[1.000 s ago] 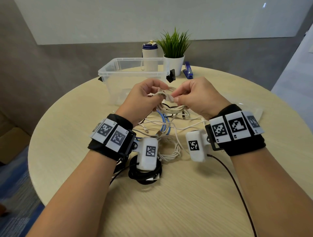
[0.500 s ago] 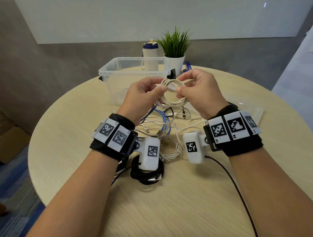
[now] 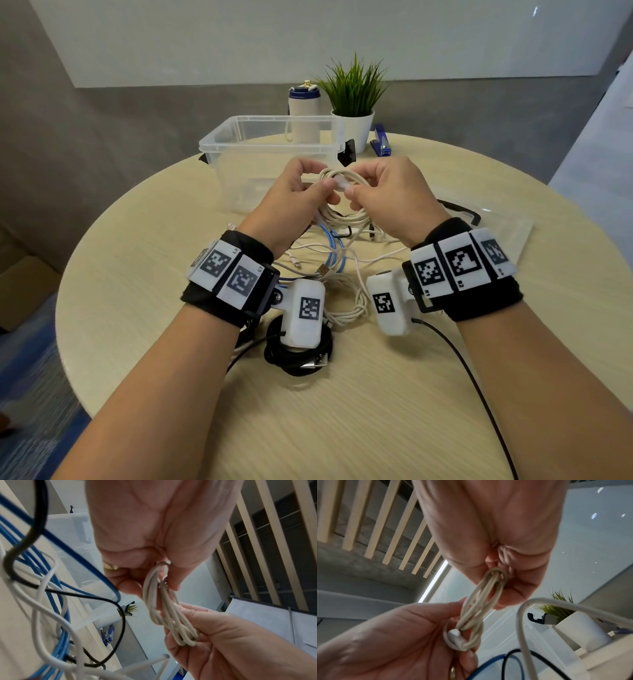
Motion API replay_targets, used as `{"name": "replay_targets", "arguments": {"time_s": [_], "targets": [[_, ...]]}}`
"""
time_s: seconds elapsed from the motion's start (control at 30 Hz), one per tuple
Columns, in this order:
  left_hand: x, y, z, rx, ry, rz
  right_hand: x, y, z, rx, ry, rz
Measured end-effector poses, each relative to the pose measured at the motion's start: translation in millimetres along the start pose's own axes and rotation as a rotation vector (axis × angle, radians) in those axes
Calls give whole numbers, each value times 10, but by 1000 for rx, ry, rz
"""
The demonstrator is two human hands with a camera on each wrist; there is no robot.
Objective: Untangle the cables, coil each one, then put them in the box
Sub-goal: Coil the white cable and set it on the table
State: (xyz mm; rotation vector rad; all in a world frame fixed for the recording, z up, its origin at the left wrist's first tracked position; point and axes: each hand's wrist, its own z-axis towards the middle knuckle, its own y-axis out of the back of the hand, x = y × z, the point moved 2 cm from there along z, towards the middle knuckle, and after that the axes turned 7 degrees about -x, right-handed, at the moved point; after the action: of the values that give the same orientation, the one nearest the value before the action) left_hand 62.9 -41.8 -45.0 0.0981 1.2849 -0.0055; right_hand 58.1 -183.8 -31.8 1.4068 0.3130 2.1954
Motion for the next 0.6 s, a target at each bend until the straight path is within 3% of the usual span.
{"name": "replay_targets", "arguments": {"time_s": [0.4,0.5,0.6], "targets": [[-43,-63,-33,72,-57,-59,28,56,24,-117,28,-96],[-40,-35,-28,67,-38,-63,14,72,15,-93,-20,33],[-52,1,-28,49,-43,-26,3,90,5,19,-179,294]]}}
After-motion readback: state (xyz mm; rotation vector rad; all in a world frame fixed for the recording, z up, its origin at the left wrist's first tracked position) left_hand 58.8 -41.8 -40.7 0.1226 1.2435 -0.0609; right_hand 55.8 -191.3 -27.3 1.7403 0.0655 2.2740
